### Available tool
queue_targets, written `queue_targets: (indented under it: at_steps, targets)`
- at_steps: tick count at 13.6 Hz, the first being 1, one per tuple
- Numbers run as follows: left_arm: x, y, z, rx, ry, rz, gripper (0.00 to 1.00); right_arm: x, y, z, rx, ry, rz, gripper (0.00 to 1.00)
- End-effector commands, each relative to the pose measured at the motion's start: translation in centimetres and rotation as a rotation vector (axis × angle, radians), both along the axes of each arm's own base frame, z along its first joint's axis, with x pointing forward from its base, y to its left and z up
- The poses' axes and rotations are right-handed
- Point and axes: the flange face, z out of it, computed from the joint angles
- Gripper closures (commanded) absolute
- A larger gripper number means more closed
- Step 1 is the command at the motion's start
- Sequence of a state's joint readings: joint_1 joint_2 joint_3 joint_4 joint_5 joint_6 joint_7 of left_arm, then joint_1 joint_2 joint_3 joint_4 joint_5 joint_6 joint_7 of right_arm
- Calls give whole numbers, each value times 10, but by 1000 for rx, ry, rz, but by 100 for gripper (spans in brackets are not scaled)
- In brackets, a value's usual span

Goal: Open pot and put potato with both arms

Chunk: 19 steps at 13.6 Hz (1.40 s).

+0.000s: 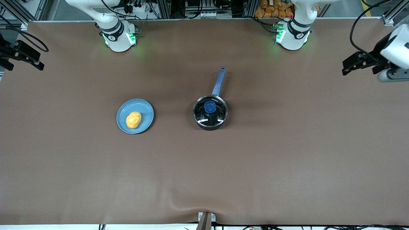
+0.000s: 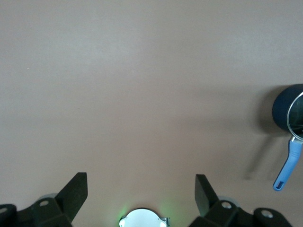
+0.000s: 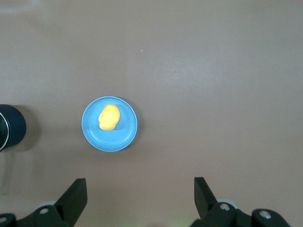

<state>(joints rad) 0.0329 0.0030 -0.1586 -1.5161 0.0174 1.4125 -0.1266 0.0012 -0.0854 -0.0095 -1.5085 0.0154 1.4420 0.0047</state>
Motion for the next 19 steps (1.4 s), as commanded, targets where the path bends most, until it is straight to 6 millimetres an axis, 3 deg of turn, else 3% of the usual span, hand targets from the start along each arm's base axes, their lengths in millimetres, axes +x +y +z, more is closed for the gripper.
queue_targets:
  at_steps: [1, 3, 7, 11, 14, 19]
  targets:
    - [22, -35, -25, -10, 16, -62, 0, 0, -2, 2, 12, 3, 8, 0]
    - [33, -64, -48, -22, 20, -64, 0, 1, -2, 2, 12, 2, 6, 0]
    - [35, -152, -83, -48, 9, 7, 0, 0, -4, 3, 14, 2, 3, 0]
    - [22, -240, -117, -59, 3, 111, 0, 0, -2, 3, 14, 2, 8, 0]
    - [7, -310, -163, -70, 5, 177, 0, 0, 0, 3, 14, 2, 11, 0]
    - [-19, -384, -222, -18, -79, 150, 0, 0, 1, 2, 14, 3, 12, 0]
